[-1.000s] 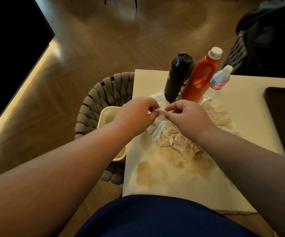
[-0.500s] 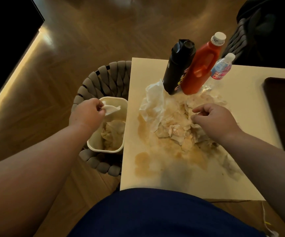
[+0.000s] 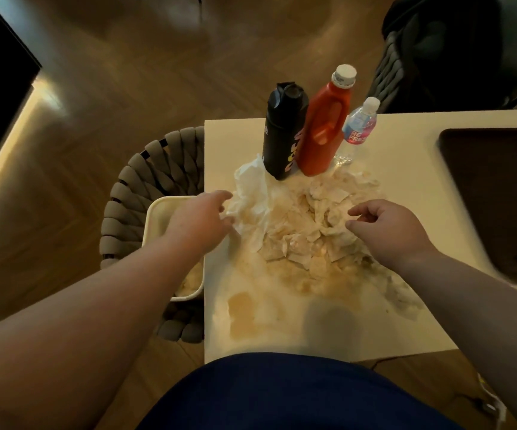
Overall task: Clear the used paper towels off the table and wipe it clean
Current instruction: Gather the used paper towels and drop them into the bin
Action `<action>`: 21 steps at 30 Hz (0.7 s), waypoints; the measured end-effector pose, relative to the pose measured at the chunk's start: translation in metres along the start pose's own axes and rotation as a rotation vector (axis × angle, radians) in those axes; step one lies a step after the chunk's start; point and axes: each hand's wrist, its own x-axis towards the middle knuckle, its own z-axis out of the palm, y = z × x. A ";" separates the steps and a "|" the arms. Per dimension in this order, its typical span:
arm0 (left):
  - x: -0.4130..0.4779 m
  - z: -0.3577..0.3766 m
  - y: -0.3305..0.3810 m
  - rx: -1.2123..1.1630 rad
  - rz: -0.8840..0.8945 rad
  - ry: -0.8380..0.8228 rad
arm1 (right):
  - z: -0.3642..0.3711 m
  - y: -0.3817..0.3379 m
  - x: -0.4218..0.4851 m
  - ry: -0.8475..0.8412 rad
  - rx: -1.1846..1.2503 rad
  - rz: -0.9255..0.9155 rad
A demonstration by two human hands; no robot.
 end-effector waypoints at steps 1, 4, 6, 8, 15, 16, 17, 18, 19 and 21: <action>0.004 0.002 0.013 0.018 0.039 -0.014 | -0.002 0.005 -0.001 0.004 0.005 0.012; 0.019 0.014 0.050 0.089 0.127 -0.044 | -0.011 0.023 -0.005 0.026 0.013 0.053; 0.027 0.023 0.063 0.125 0.153 -0.086 | -0.016 0.033 -0.007 0.041 0.009 0.066; 0.033 0.030 0.072 0.141 0.162 -0.137 | -0.021 0.042 -0.009 0.062 -0.001 0.072; 0.036 0.044 0.081 0.133 0.132 -0.141 | -0.024 0.066 -0.018 0.077 -0.009 0.099; 0.036 0.044 0.081 0.132 0.135 -0.122 | -0.024 0.068 -0.019 0.075 -0.007 0.102; 0.036 0.042 0.080 0.124 0.141 -0.110 | -0.024 0.069 -0.019 0.072 -0.008 0.103; 0.035 0.040 0.081 0.118 0.148 -0.104 | -0.024 0.070 -0.019 0.070 -0.010 0.103; 0.035 0.037 0.081 0.115 0.158 -0.094 | -0.024 0.071 -0.019 0.070 -0.011 0.102; 0.034 0.032 0.082 0.105 0.176 -0.058 | -0.024 0.070 -0.017 0.066 -0.006 0.105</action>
